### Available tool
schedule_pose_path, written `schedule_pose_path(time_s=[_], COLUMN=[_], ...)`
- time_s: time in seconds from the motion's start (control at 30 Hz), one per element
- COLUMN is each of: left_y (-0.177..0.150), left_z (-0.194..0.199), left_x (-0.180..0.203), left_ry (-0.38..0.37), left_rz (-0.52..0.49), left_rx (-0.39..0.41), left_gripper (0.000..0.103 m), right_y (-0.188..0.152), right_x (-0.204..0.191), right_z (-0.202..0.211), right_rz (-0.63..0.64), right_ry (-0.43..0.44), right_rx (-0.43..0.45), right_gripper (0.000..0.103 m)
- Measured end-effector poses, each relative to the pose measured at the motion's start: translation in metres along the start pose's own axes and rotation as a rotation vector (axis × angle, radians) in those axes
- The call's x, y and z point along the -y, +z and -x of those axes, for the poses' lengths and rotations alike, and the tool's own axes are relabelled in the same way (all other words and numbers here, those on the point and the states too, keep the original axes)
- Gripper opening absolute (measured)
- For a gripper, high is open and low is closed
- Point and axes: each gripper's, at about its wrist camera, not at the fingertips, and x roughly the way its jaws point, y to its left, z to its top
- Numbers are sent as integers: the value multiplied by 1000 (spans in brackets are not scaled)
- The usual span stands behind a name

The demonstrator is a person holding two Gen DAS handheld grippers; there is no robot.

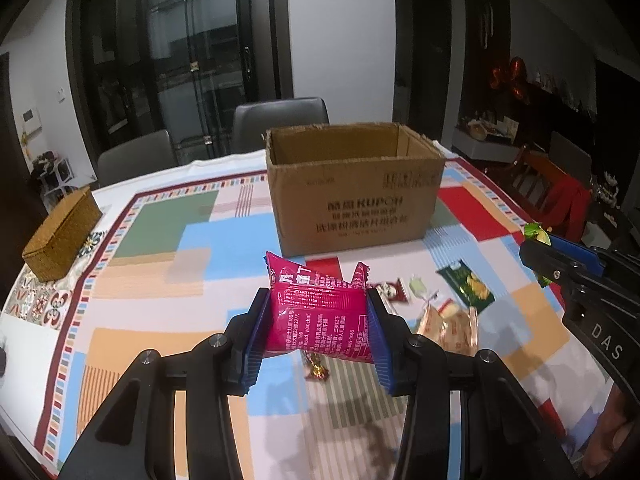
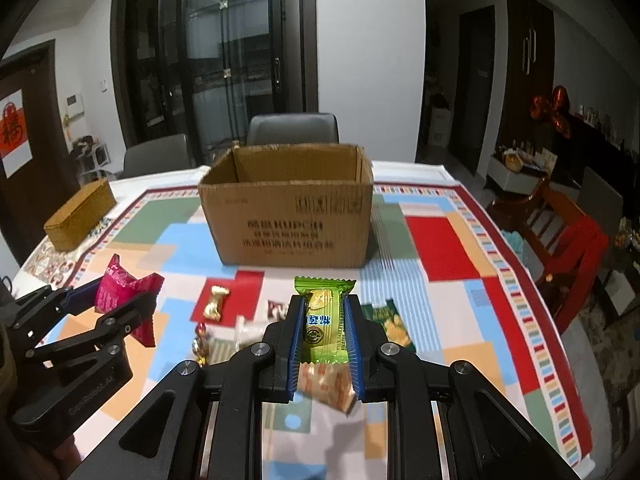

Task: Organize snacks
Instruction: 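Carry the pink bag and green snack over the cardboard box with both tools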

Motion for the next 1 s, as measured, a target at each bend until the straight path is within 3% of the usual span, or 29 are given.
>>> schedule_pose_path(time_s=[1.0], left_y=[81], left_z=[2], left_x=[-17], left_ry=[6], left_rz=[46], left_rx=[109], left_gripper=[45], right_y=[75], right_x=[-2], right_z=[4], right_rz=[14], right_ry=[-8], right_rx=[163], right_gripper=[21])
